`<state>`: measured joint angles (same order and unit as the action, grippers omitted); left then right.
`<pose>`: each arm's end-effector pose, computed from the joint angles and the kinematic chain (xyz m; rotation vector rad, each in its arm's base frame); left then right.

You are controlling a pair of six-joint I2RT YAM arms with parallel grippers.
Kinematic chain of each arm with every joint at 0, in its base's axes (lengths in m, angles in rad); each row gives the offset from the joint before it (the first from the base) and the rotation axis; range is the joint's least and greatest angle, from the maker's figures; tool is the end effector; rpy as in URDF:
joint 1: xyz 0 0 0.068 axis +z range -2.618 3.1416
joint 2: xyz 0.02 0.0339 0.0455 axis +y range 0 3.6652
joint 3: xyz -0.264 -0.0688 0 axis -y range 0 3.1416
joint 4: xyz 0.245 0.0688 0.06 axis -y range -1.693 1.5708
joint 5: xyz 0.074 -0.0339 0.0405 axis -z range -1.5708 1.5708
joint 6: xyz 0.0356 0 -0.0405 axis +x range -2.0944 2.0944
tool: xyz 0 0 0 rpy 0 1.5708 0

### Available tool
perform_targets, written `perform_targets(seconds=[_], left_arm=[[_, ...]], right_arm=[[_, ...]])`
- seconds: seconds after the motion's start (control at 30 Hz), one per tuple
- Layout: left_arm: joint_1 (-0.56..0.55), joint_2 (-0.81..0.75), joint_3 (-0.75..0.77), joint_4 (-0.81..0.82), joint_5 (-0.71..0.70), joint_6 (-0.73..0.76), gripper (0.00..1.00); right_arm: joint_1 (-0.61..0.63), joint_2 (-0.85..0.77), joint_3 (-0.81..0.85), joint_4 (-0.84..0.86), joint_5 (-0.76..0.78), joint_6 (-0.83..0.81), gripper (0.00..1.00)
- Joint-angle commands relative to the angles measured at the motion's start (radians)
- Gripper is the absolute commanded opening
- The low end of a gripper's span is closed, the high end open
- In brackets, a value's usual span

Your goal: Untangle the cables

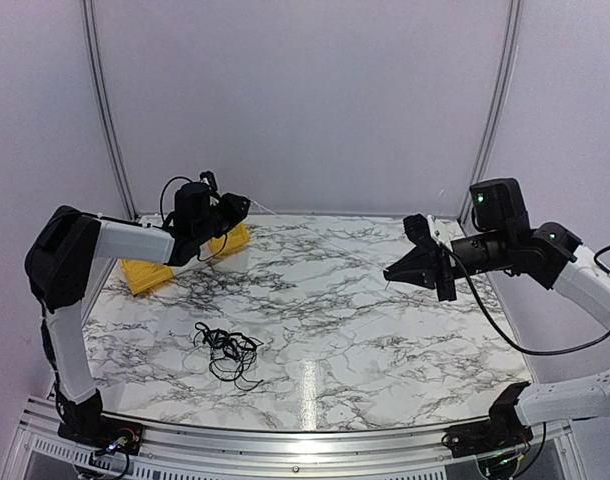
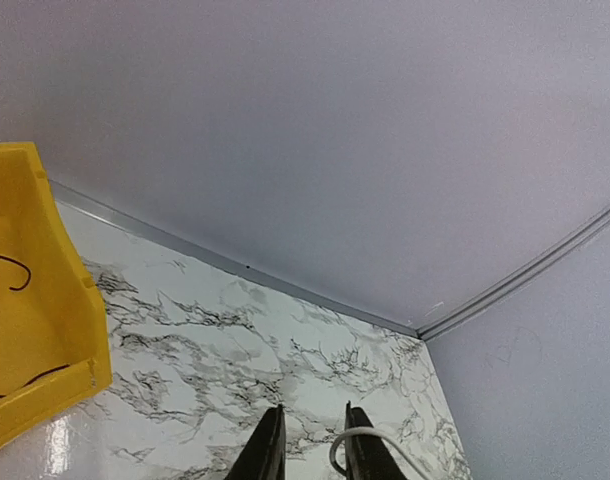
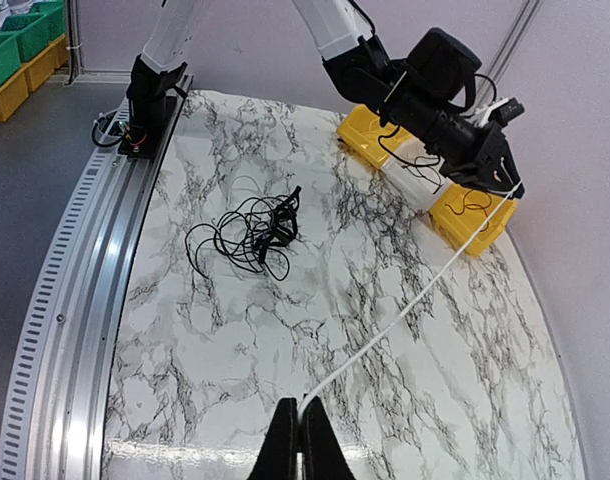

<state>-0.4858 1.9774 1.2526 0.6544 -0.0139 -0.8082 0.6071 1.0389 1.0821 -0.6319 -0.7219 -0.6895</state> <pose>0.4043 -0.2129 0.2308 -0.2894 1.7095 -0.9644 0.1607 0.1403 0.3556 -1.5574 1.3752 0.7233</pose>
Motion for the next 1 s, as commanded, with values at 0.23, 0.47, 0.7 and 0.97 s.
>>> perform_targets(seconds=[0.23,0.47,0.7,0.97], left_arm=[[0.181,-0.142,-0.161,-0.098,-0.095,0.142,0.37],[0.215,-0.26,-0.197,-0.146,-0.025,0.264,0.41],[0.034,-0.371,-0.206,-0.119,0.421,0.448,0.43],[-0.268,-0.44,-0.327,-0.12,0.312,0.621,0.59]], right_arm=[[-0.056,-0.055,0.06,-0.12,-0.123,-0.065,0.0],[-0.06,-0.038,-0.01,-0.006,-0.051,-0.005,0.0],[-0.06,0.039,0.002,0.078,0.05,0.045,0.0],[-0.06,0.194,0.019,0.142,0.014,0.023,0.0]])
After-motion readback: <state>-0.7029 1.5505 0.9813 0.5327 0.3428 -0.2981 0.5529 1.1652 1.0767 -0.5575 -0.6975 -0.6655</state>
